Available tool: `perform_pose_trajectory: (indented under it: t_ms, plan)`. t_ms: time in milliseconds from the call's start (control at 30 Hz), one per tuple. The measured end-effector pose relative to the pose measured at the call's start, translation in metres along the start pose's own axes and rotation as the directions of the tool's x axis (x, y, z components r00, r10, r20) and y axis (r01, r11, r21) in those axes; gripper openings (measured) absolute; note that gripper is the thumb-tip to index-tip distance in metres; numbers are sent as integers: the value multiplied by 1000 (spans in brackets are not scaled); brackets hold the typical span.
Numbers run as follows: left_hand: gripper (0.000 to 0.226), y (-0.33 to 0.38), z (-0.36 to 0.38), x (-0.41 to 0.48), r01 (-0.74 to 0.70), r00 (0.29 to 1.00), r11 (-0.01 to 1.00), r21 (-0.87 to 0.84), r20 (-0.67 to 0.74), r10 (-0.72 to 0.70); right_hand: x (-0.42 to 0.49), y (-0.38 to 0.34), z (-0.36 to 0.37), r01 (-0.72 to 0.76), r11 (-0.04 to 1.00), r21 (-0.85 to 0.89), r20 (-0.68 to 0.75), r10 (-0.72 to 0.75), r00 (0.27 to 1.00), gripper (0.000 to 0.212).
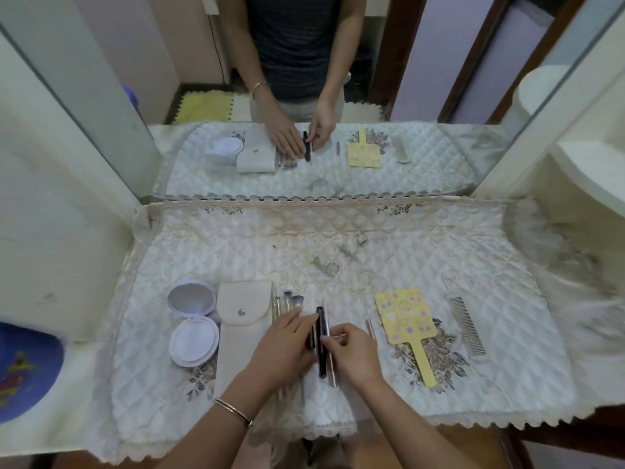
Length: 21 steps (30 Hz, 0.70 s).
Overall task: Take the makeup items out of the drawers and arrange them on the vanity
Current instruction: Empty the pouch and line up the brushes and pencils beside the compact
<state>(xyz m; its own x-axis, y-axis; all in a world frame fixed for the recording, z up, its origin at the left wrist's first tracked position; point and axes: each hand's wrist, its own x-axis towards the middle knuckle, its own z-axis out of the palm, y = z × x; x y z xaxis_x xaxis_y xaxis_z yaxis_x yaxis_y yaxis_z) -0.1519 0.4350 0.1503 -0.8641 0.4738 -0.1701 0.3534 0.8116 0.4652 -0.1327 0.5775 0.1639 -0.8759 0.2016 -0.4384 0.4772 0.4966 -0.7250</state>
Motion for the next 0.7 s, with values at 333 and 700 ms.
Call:
perform_pose_trajectory:
  t_ms: [333,700]
  plan:
    - [80,8,9,-3,-53,996,997,56,69,49,-3,9,-7,29,999,-17,-53,-30,998,7]
    - [48,10,10,-6,15,999,983,183,28,-21,-2,31,-34,97,971,-218,-242,-149,959,27]
